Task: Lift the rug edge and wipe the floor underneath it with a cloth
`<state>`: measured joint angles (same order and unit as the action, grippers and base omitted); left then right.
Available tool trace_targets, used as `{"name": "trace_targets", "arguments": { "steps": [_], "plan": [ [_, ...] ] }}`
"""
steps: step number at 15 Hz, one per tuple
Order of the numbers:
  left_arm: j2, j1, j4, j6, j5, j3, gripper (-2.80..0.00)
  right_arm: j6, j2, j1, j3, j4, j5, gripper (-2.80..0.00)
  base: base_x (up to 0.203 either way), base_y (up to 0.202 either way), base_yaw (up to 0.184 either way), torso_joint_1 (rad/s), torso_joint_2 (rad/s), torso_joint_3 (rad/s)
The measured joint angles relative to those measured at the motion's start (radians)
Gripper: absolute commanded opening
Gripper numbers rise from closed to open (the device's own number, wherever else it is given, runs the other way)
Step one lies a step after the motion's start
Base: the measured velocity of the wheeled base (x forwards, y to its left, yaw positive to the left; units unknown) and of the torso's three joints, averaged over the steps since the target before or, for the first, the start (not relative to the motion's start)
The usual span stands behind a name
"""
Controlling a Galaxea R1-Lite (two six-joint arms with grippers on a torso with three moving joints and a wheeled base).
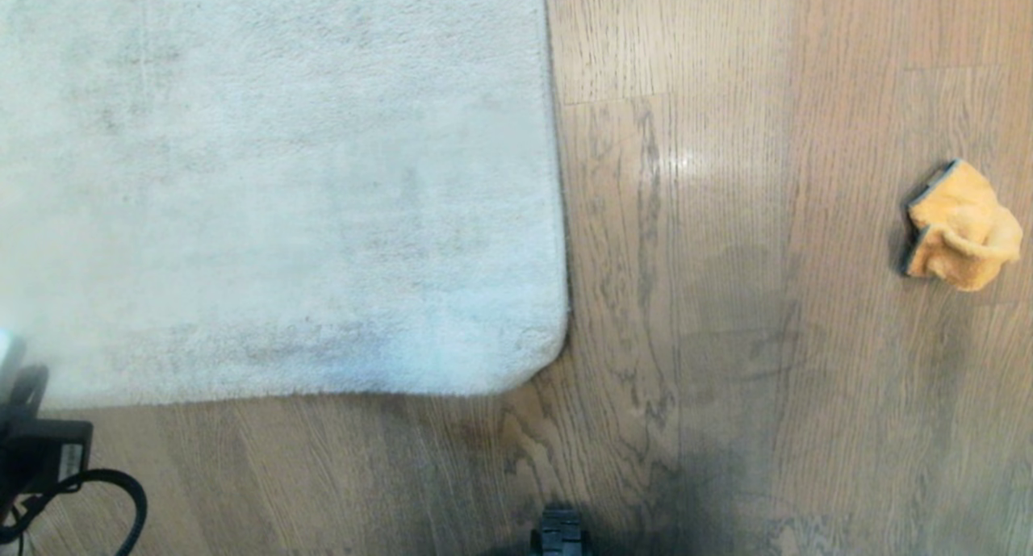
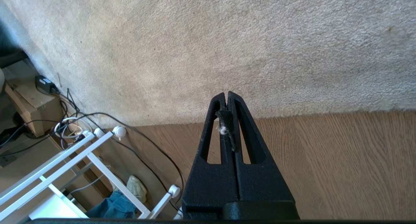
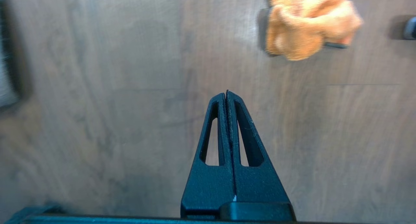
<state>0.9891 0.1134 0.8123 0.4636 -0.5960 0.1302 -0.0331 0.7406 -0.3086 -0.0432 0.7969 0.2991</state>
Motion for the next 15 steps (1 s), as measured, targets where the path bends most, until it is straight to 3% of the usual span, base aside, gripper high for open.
{"name": "trace_targets", "arguments": {
  "steps": [4,10,15],
  "plan": [
    [0.000,0.000,0.000,0.001,0.000,0.000,-2.80,-0.050,-0.041,0.092,0.009,-0.083,-0.002,-2.80,0.000,0.000,0.000,0.000,0.00,0.000],
    [-0.009,0.000,-0.001,0.006,0.000,-0.012,-2.80,-0.056,-0.134,0.187,0.041,-0.150,-0.046,-2.80,0.000,0.000,0.000,0.000,0.00,0.000],
    [-0.020,0.000,-0.001,0.008,-0.001,-0.016,-2.80,-0.058,-0.249,0.242,0.043,-0.321,-0.071,-2.80,0.000,0.000,0.000,0.000,0.00,0.000]
  ]
}}
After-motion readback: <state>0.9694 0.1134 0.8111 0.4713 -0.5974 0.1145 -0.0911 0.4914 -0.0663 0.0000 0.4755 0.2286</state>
